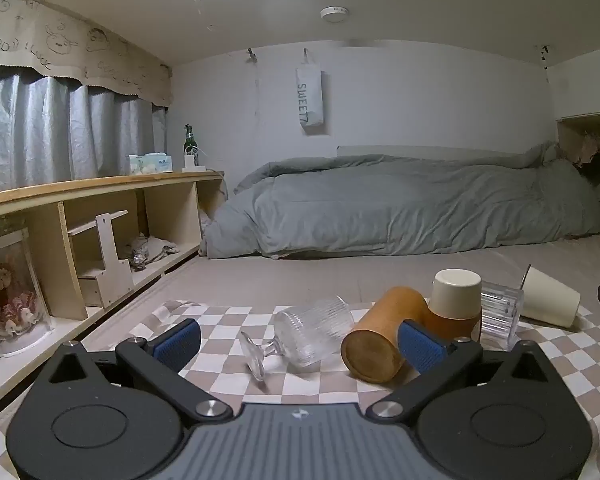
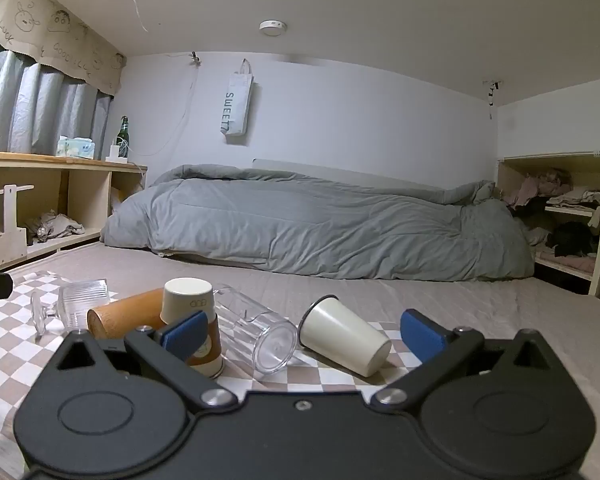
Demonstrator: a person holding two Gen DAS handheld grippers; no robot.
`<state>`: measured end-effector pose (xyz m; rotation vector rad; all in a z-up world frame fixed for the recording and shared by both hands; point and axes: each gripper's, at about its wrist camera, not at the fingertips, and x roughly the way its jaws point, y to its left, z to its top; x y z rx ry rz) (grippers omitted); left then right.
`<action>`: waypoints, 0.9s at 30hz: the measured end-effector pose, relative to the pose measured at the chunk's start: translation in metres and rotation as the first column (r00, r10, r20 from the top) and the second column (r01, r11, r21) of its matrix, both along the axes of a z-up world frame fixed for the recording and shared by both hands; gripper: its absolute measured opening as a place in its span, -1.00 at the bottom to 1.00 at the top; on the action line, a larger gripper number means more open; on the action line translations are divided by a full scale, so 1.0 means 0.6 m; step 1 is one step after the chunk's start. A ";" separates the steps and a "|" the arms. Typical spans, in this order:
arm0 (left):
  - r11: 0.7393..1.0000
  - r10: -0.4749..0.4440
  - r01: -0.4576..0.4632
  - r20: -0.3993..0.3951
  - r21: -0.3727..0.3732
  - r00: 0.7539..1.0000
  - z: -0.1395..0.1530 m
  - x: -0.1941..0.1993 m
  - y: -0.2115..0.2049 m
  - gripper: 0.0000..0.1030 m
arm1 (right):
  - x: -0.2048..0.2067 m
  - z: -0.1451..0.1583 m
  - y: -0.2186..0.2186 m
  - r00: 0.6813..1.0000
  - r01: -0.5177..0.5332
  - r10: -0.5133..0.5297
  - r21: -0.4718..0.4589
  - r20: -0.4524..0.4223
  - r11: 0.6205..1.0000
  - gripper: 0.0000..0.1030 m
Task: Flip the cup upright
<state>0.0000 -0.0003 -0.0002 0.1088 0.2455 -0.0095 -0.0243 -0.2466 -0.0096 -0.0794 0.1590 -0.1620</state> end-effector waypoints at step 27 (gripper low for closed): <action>1.000 -0.005 0.005 -0.025 -0.023 1.000 -0.017 0.012 -0.007 1.00 | -0.005 0.002 0.001 1.000 -0.001 0.001 0.002 -0.010 1.000 1.00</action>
